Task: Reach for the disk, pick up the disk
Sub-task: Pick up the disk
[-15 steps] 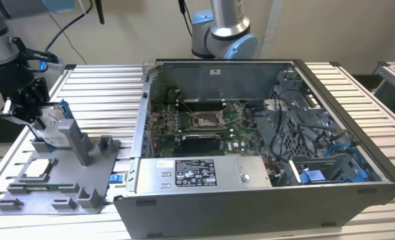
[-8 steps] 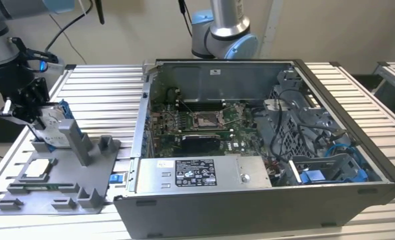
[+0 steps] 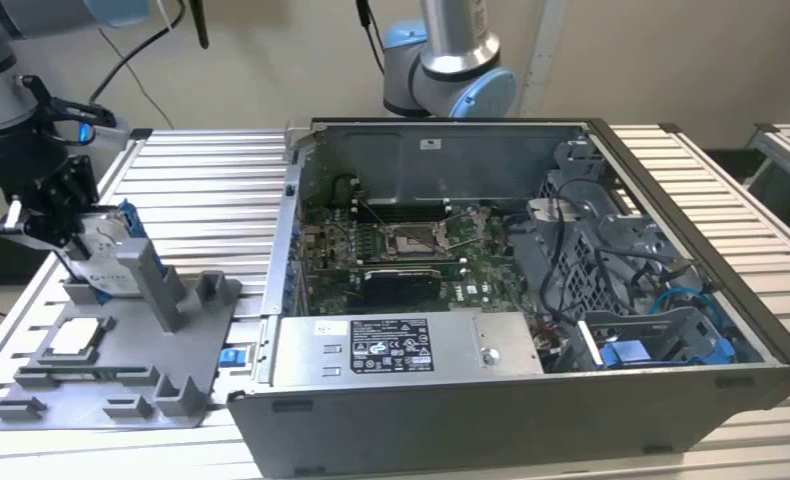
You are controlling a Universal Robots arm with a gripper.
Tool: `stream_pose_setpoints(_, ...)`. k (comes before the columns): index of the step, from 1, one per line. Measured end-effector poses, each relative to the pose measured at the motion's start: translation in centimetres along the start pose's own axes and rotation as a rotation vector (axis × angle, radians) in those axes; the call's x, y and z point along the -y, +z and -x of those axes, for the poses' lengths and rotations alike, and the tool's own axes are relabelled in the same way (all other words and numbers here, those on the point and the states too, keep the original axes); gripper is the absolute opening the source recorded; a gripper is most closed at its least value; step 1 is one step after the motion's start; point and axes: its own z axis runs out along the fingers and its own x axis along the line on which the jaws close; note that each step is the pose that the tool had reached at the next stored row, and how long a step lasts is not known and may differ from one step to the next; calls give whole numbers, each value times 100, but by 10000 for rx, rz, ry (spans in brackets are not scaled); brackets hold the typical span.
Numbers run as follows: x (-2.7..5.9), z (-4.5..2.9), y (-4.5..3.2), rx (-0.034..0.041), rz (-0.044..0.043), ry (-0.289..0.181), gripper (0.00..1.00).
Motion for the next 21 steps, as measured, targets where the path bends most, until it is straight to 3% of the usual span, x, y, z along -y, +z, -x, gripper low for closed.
stream_pose_setpoints(1,1,-9,-3,96,13,-1,0)
stream_pose_setpoints(3,1,-6,-1,89,8,2,0)
stream_pose_setpoints(7,1,-8,-4,-294,-18,-17,0)
stream_pose_setpoints(8,1,-8,-8,-327,-23,-23,0)
stream_pose_setpoints(14,1,-7,-71,-317,-16,-152,0)
stream_pose_setpoints(21,3,-5,-215,-291,-16,-349,0)
